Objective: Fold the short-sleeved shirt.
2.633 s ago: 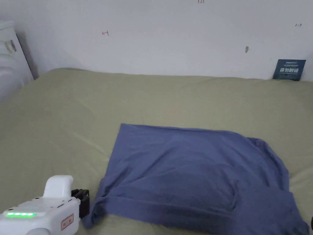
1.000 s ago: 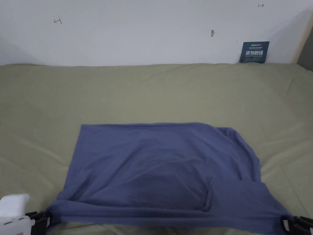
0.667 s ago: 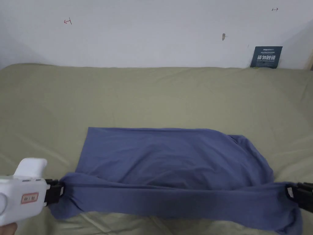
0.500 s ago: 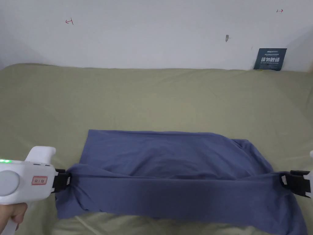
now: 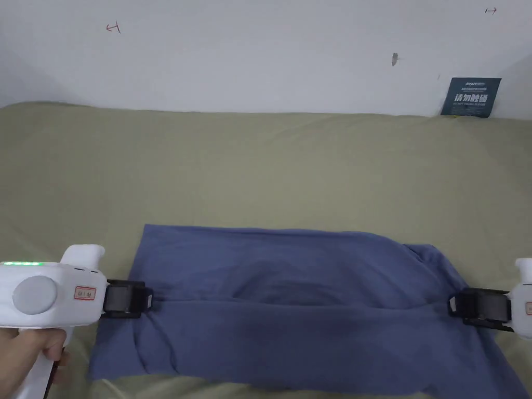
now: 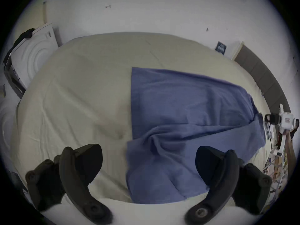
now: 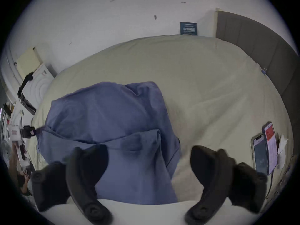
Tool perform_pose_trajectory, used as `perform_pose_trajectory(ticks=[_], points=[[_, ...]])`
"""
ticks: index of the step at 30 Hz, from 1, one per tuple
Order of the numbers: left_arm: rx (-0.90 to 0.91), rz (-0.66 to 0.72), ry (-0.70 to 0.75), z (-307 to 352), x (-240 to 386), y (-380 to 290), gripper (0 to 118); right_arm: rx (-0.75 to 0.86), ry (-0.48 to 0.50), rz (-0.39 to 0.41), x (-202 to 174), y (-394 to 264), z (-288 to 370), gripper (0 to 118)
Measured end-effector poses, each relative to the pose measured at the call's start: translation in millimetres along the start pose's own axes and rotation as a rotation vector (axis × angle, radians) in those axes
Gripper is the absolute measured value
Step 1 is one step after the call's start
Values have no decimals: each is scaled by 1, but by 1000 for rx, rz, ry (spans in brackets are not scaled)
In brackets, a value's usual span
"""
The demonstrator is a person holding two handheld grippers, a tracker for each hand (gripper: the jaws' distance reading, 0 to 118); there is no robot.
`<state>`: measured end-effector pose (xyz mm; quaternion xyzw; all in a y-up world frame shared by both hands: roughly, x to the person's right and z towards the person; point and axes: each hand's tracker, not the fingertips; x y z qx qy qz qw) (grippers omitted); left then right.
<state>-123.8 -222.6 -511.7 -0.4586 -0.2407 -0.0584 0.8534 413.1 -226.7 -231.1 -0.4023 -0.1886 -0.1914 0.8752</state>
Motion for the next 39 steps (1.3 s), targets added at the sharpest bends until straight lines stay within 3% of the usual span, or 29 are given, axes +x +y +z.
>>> perform_pose_trajectory(ticks=[2,3,4,5,6,8,11,17,18,19,20,21,25,26,27,28,30,32,33,34,35,36,37,39], points=[[23,26,5,17,2,-11,111,30,31,7,0,-13,19,106],[30,27,15,25,5,-17,95,31,27,10,-2,-19,27,99],[60,23,29,35,10,-26,67,43,6,17,-5,-28,37,76],[103,3,58,48,14,-35,24,69,16,24,-7,-38,49,32],[130,-7,59,56,19,-45,0,125,21,35,-11,-48,59,1],[154,22,91,66,25,-65,0,220,-80,83,-20,-68,77,1],[138,56,52,74,29,-80,0,170,12,22,-23,-86,90,1],[110,91,44,58,23,-87,0,147,-7,39,-28,-102,96,1],[100,103,45,54,21,-84,28,141,-4,39,-29,-103,97,1],[89,123,57,48,19,-81,75,139,-2,38,-28,-105,92,1],[61,133,53,40,17,-78,111,137,-3,40,-28,-105,92,1],[37,134,60,32,12,-80,118,133,-4,41,-29,-105,92,1],[-9,120,100,1,2,-75,114,110,-7,45,-21,-109,76,1],[-18,120,90,-4,0,-75,99,99,-6,45,-20,-108,74,1],[-21,123,91,-6,-1,-74,48,91,-6,42,-17,-110,67,1],[-23,122,90,-5,-2,-72,7,87,-10,43,-15,-111,66,1],[10,110,24,2,1,-76,4,78,-13,44,-12,-111,64,1],[-30,58,57,-1,5,-72,4,63,-5,31,-6,-111,59,1],[-11,39,70,6,12,-74,4,58,-2,28,-4,-111,58,4],[-20,44,65,5,11,-73,4,47,3,24,-2,-110,57,19],[-19,49,63,6,10,-72,4,32,18,20,0,-109,55,53],[-15,49,62,6,10,-71,4,31,35,11,1,-109,56,106],[-12,44,64,10,15,-72,4,24,67,-8,4,-107,54,118],[-14,36,64,9,17,-70,4,-38,84,-8,6,-104,45,118]])
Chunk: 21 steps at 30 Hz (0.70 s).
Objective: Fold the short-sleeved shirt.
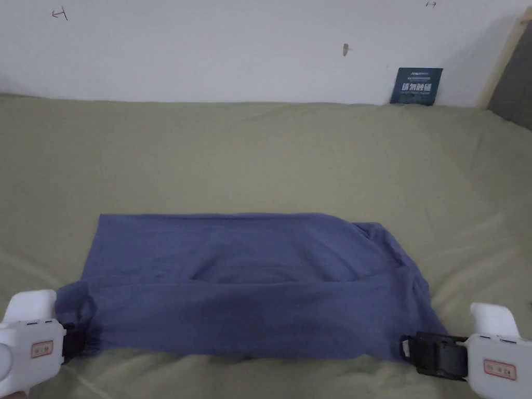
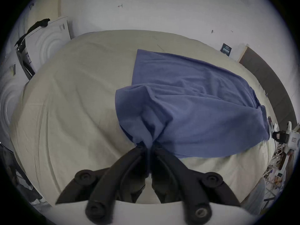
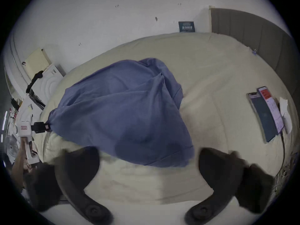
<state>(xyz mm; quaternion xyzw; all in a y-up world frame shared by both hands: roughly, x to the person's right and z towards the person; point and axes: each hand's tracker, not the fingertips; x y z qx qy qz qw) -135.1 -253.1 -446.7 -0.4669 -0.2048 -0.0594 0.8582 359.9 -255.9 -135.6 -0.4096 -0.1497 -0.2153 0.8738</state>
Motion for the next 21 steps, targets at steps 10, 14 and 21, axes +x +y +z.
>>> perform_pose_trajectory(ticks=[10,14,21], points=[[-22,9,-19,4,3,3,4,-37,-14,4,12,15,-21,6],[-17,0,-17,14,5,4,4,-4,-29,20,12,15,-6,6],[4,11,-26,44,4,-6,4,44,-11,16,2,8,29,6]])
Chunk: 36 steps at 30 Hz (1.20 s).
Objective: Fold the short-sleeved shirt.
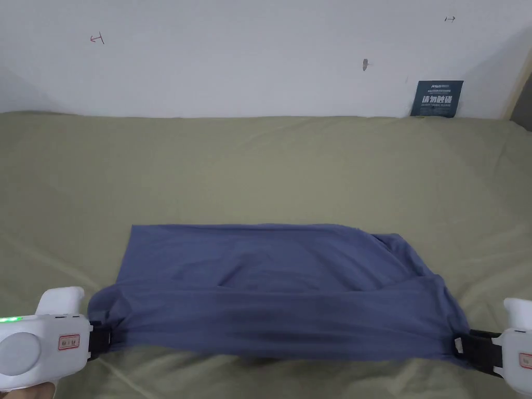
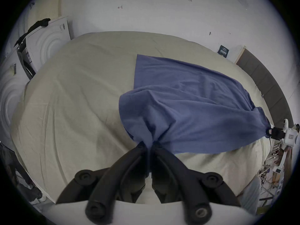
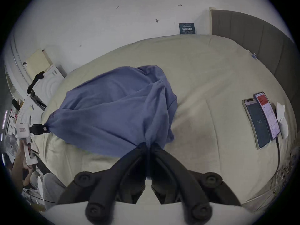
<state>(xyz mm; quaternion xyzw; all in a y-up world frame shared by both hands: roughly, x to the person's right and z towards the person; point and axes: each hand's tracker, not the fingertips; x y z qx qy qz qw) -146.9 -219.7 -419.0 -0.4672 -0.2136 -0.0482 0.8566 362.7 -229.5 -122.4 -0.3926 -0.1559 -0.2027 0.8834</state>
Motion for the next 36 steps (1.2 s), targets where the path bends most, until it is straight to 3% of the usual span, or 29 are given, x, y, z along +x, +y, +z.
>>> perform_pose_trajectory(ticks=[10,17,19,20,21,22,23,27,28,29,30,31,32,33,36], points=[[-14,-27,-5,58,-5,-70,4,-27,2,-1,-7,-75,63,6],[-32,-12,-14,65,-13,-99,4,-51,14,-41,5,-105,65,6],[-30,-6,-17,60,-15,-101,6,-43,14,-49,5,-104,61,15],[-27,7,-22,58,-17,-102,23,-42,12,-51,4,-104,61,40],[-22,19,-21,57,-18,-102,79,-37,3,-53,3,-104,61,88],[-20,32,-14,56,-22,-103,109,-38,-16,-46,1,-105,62,107],[-14,35,-8,58,-25,-104,114,-18,-22,-42,2,-103,67,111],[101,46,-11,84,-21,-86,106,99,-34,-28,-13,-83,86,110],[136,28,-4,90,-16,-79,99,127,-49,-10,-19,-76,89,108],[182,8,8,97,-9,-74,81,177,-53,3,-26,-71,91,100],[216,-16,15,101,-4,-69,27,216,-58,9,-33,-68,93,60],[255,-38,31,104,2,-65,0,266,-79,30,-38,-64,95,13],[288,-63,69,104,10,-61,0,298,-106,55,-45,-62,94,1],[323,-61,85,104,13,-58,0,322,-142,64,-49,-60,91,1],[298,-23,19,93,15,-43,0,306,-75,15,-54,-53,84,1]])
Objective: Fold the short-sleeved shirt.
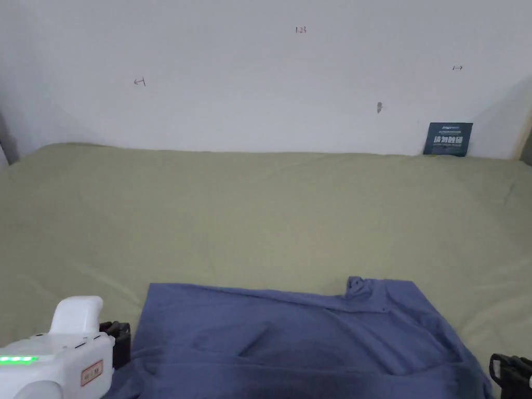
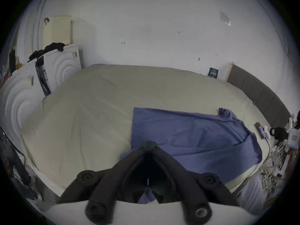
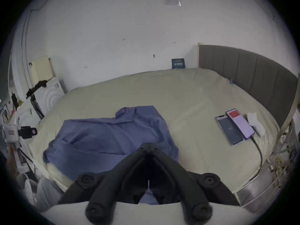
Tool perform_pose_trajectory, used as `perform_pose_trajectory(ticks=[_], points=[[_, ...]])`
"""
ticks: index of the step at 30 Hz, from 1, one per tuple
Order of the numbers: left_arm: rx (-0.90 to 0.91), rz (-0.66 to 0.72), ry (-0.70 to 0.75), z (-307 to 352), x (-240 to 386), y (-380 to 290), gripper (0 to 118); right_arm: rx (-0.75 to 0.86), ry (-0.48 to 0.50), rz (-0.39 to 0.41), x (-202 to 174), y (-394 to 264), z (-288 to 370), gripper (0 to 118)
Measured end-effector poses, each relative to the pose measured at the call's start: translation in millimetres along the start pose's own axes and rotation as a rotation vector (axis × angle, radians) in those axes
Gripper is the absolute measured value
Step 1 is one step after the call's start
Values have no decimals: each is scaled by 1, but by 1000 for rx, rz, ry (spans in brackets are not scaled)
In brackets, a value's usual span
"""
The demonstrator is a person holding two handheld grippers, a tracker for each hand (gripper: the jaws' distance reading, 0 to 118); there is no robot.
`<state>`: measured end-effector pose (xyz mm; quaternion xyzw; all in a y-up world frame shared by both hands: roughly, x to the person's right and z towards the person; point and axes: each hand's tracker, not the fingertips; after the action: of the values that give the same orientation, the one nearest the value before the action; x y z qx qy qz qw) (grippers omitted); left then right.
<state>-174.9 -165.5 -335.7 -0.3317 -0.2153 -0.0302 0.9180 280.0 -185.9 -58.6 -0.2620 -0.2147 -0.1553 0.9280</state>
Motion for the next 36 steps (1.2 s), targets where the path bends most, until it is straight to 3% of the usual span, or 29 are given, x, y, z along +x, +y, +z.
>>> perform_pose_trajectory(ticks=[13,14,15,16,17,20,22,23,24,25,26,27,32,33,36], points=[[-154,16,37,-165,-14,66,3,-62,-33,30,7,27,-81,1],[-187,18,53,-179,-17,68,25,-70,-38,36,9,29,-88,1],[-216,16,66,-190,-19,70,80,-78,-41,41,12,31,-94,1],[-253,16,83,-204,-21,71,112,-87,-44,48,13,31,-100,1],[-269,21,92,-216,-22,71,118,-96,-48,54,13,31,-107,1],[-297,8,110,-236,-22,74,118,-115,-53,66,16,34,-118,1],[-337,22,100,-243,-20,71,109,-130,-52,72,16,35,-124,1],[-357,19,91,-245,-17,70,93,-139,-46,73,20,36,-127,1],[-348,12,86,-243,-14,70,69,-145,-47,75,20,36,-130,1],[-337,1,84,-245,-16,70,61,-149,-51,80,21,37,-132,1],[-325,-32,99,-241,-12,71,40,-157,-51,86,22,39,-136,1],[-316,-41,69,-238,-11,72,0,-165,-53,87,25,41,-137,1],[-311,-58,65,-238,-9,74,0,-203,-38,90,34,59,-161,4],[-309,-60,66,-240,-12,73,0,-225,-30,88,36,64,-169,25],[-312,-44,63,-242,-13,72,0,-323,-16,99,40,78,-197,52]])
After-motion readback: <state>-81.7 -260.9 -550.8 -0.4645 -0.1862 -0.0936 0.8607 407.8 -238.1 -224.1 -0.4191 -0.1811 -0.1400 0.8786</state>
